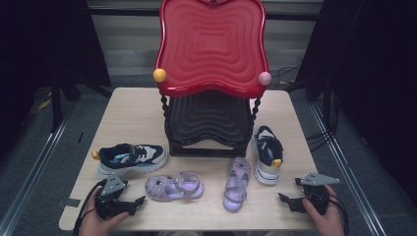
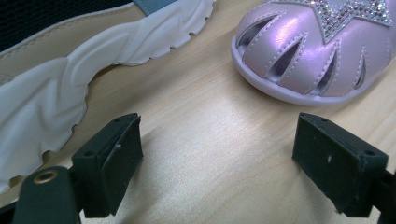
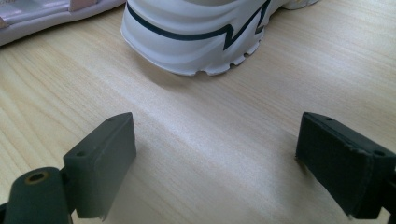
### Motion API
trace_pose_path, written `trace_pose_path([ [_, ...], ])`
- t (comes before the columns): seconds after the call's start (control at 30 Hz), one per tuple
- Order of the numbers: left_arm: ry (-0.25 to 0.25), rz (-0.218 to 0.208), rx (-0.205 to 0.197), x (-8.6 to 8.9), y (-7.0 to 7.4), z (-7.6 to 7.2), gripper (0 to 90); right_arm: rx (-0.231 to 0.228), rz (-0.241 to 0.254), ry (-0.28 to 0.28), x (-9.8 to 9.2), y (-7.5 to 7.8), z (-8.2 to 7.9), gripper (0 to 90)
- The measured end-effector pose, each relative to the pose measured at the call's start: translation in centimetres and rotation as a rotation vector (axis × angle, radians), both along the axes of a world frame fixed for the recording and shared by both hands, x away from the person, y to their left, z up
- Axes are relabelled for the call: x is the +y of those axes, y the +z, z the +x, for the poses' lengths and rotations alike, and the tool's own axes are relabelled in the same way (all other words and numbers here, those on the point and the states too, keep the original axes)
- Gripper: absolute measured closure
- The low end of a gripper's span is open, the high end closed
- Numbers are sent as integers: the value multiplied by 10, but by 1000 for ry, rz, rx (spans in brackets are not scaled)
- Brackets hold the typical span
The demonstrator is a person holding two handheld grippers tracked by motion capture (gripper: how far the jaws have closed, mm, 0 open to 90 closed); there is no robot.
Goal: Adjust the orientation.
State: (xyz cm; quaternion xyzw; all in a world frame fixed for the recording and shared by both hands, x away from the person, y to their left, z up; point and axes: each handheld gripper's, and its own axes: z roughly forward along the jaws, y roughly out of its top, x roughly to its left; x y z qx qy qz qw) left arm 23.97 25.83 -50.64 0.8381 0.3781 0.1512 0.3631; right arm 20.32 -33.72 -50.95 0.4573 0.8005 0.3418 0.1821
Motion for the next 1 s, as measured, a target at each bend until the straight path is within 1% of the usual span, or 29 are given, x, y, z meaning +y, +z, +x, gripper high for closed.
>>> trace_pose_path([
  [0.67,4,2,-1,0,0,0,152,-1,2,10,0,0,2,111],
  [0.73,20,0,-2,-1,0,-1,164,-1,2,10,0,0,2,111],
  [0.77,20,0,-2,-1,0,-1,167,-1,2,10,0,0,2,111],
  [0.8,25,-8,0,0,1,-2,176,-1,2,10,0,0,2,111],
  [0.83,42,-34,16,0,1,-2,209,-1,2,10,0,0,2,111],
  [0.87,53,-48,39,2,4,-2,209,-1,2,10,0,0,2,111],
  [0.9,63,-62,64,1,7,-4,335,-1,2,10,0,0,2,111],
  [0.93,28,-57,70,-3,14,-8,362,-1,3,10,0,0,2,111],
  [0.97,5,-40,86,-7,17,-11,391,-1,2,10,0,0,2,111],
  [1.0,-20,-20,96,-10,21,-14,467,-1,3,10,0,0,2,111],
])
